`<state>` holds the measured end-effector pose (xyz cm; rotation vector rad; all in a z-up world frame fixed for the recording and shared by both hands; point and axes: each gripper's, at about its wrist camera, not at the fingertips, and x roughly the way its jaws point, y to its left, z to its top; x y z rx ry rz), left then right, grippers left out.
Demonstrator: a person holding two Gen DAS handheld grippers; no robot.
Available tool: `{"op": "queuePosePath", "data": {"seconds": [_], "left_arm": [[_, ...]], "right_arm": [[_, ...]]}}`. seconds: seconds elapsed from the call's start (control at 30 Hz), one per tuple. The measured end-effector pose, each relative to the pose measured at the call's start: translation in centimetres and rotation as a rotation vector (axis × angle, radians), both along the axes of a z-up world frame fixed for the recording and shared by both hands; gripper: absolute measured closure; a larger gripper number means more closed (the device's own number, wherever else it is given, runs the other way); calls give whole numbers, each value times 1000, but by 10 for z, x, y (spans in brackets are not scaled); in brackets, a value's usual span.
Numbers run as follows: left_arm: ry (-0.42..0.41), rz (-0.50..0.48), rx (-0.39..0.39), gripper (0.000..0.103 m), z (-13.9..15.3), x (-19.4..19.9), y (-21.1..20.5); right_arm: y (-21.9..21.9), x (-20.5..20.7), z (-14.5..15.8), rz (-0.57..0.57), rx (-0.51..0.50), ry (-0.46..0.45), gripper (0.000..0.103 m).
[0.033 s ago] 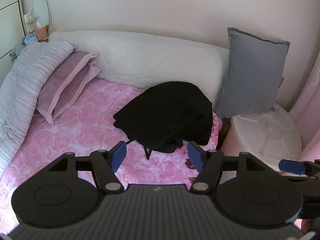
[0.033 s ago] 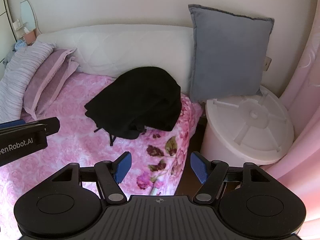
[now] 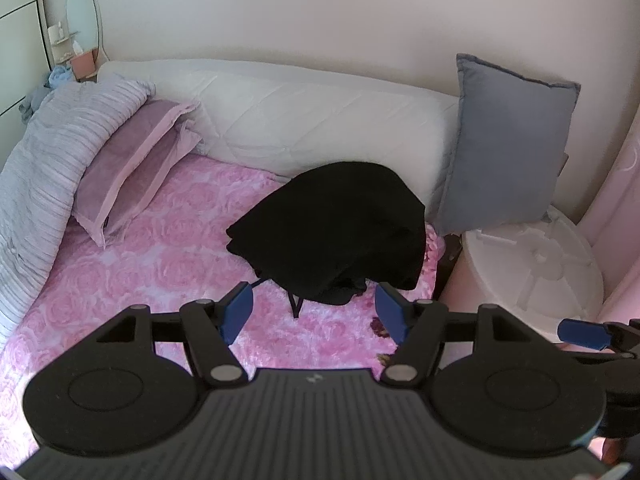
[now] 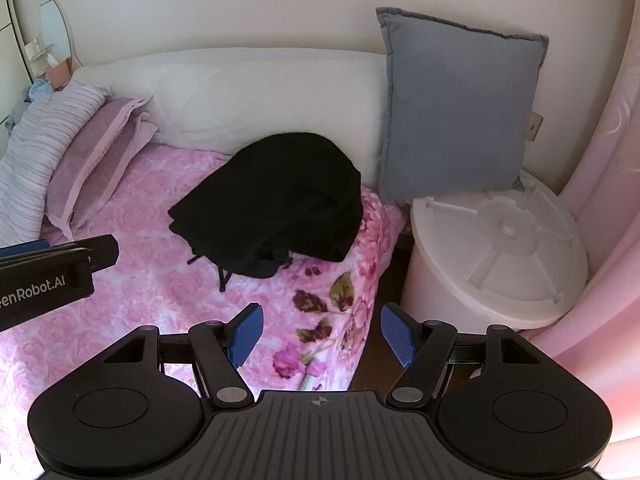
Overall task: Fold clothes
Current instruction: 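Move both grippers toward the crumpled black garment by the pillows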
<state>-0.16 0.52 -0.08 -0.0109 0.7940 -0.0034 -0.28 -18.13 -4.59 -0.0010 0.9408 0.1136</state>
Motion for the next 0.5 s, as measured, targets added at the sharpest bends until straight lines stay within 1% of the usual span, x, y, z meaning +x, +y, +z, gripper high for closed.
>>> {"op": "queuePosePath", "data": {"seconds": [0.2,0.27,0.33,0.5], "left_arm": [[-15,-3,-66,39,-2,-5,16],[-22,-1,-42,39,-4,-13,16],[19,3,-4,39,-4,8,5],[21,2,-15,39,-5,11,11]], "right_arm": [[6,3,1,-4,0,3,34],[5,3,-2,-5,-2,11,34],[5,2,-4,-4,-3,7,34],[11,3,-7,-1,-13,-1,34]]}}
